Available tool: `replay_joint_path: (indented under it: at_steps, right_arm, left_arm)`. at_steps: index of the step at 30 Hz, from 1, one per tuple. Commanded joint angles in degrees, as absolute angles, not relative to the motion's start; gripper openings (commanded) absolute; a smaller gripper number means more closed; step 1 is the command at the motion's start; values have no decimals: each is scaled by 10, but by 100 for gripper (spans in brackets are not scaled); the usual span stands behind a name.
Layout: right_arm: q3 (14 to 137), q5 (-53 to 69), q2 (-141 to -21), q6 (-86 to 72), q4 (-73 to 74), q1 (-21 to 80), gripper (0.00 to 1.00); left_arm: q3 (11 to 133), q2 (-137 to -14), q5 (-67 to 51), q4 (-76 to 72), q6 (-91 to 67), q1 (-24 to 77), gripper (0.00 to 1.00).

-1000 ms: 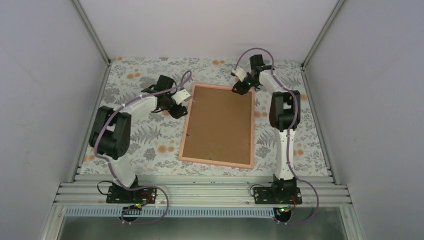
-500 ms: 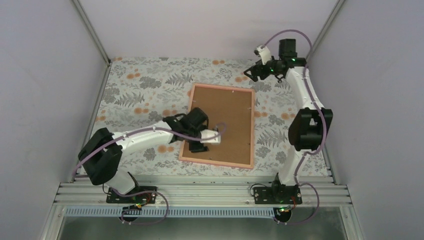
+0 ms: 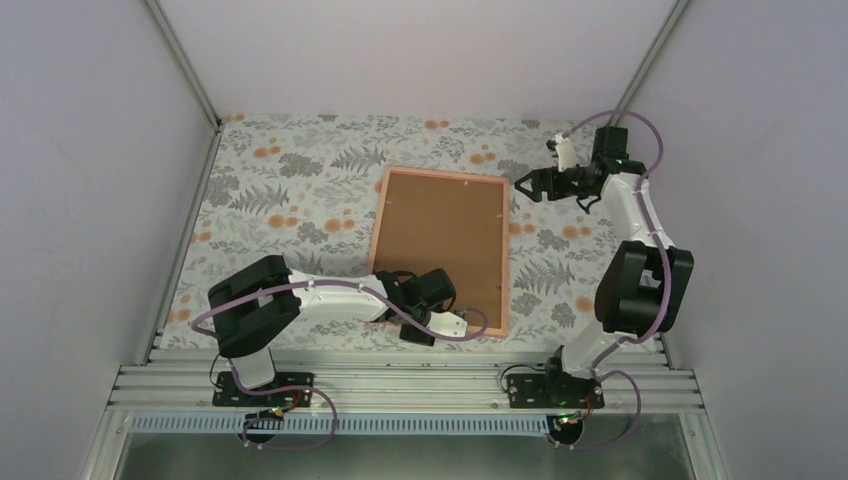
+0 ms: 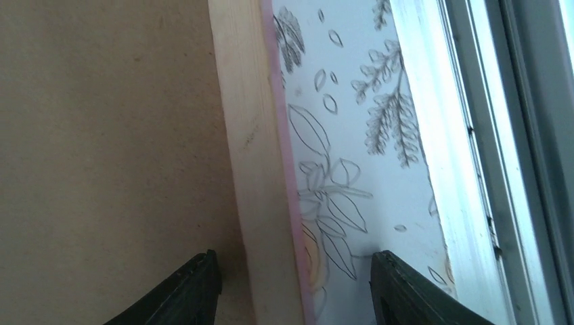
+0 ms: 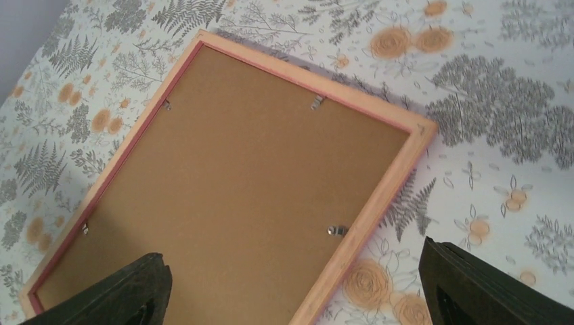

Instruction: Put the photo into the frame

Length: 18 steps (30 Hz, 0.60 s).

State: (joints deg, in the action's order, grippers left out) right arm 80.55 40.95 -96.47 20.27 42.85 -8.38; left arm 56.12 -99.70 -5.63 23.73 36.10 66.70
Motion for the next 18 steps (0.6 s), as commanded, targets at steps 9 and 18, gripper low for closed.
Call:
replay_joint_path:
  at_steps: [9, 18]
  right_arm:
    - [812, 334, -1059, 117, 400, -102, 81]
    - [864, 241, -1149, -25, 387, -34, 68]
  left_arm:
    - [560, -1016, -47, 207, 349, 671, 56]
    - [559, -1020, -46, 203, 349, 665, 56]
